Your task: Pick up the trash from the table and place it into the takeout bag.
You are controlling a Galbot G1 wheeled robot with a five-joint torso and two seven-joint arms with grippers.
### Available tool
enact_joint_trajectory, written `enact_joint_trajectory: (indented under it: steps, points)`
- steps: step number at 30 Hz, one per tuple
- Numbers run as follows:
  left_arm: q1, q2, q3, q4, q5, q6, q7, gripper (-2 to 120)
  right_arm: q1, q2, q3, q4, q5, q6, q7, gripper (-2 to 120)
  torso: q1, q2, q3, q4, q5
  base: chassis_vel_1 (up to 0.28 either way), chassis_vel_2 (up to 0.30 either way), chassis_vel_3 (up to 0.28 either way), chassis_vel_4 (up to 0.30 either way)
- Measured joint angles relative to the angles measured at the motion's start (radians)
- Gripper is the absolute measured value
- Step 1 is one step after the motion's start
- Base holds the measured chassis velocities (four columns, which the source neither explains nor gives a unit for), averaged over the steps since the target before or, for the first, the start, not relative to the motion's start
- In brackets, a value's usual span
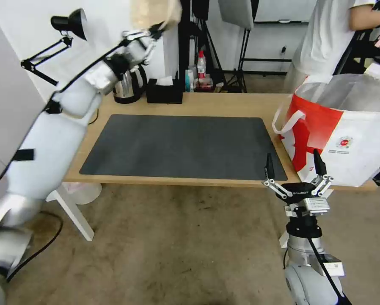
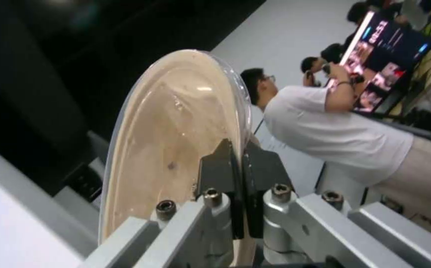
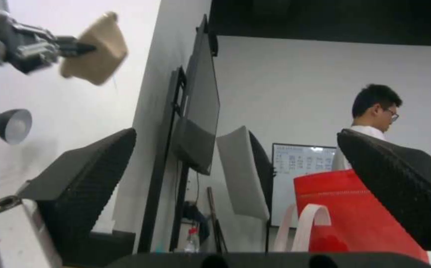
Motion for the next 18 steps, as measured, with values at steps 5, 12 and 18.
enact_joint_trajectory:
  steps: [5, 12, 18]
  points:
    - [-0.025, -0.021, 0.025, 0.017, 0.003, 0.001, 0.0, 0, 0.003, 0.003, 0.0, 0.002, 0.0, -0.003, 0.0, 100, 0.0, 0.0, 0.0, -0.0001, 0.0, 0.0, 0.0, 0.0, 0.0]
    - [-0.093, -0.079, 0.093, 0.077, 0.008, 0.004, 0.0, 0, 0.012, 0.009, 0.001, 0.008, 0.004, -0.01, 0.002, 100, 0.0, 0.0, 0.0, 0.0, -0.0001, 0.0, 0.0, 0.0, 0.0]
    - [-0.187, -0.146, 0.197, 0.16, 0.01, 0.004, 0.0, 0, 0.027, 0.01, 0.004, 0.014, 0.025, -0.015, 0.002, 100, 0.0, 0.0, 0.0, 0.0, 0.0, 0.0, 0.0, 0.0, 0.0]
